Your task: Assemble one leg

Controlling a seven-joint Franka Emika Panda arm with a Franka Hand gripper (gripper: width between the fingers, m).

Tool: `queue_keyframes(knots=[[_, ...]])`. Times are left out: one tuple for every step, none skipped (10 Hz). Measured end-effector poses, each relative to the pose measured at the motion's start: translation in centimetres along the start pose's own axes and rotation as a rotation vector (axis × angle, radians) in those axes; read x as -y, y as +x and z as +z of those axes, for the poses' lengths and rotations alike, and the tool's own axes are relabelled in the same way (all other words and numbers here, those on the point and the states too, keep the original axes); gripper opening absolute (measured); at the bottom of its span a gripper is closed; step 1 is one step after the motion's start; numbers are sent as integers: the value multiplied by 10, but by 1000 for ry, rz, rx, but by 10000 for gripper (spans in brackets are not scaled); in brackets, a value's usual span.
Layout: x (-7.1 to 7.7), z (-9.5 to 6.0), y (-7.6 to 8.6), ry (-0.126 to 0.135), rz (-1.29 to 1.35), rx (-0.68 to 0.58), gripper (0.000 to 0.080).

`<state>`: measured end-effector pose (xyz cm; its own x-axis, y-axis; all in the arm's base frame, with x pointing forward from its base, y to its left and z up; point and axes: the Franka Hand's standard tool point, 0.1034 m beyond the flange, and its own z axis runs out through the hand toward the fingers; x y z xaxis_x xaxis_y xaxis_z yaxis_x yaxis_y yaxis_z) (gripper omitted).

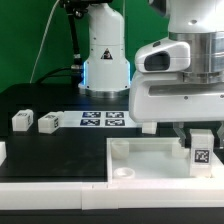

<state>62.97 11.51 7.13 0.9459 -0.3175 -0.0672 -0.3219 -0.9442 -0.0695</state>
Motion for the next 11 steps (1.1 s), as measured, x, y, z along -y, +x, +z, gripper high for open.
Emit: queue_keyframes(knots=[[-4,0,1,-11,57,-1,292],[-8,-1,2,-24,183,-8,292],[-15,-2,3,-43,288,-25,292],[-21,-2,3,-60,373,-47,300],[-27,-3,4,-74,476,-62,308],[-32,-4,5,-90,527,-69,308],[-33,-4,5,-91,529,-69,308],[-33,-3,5,-91,528,-68,425],[-33,-3,5,-91,528,-68,566],[-33,-3,5,-92,528,-68,566],[-33,-3,5,-92,528,-68,631]])
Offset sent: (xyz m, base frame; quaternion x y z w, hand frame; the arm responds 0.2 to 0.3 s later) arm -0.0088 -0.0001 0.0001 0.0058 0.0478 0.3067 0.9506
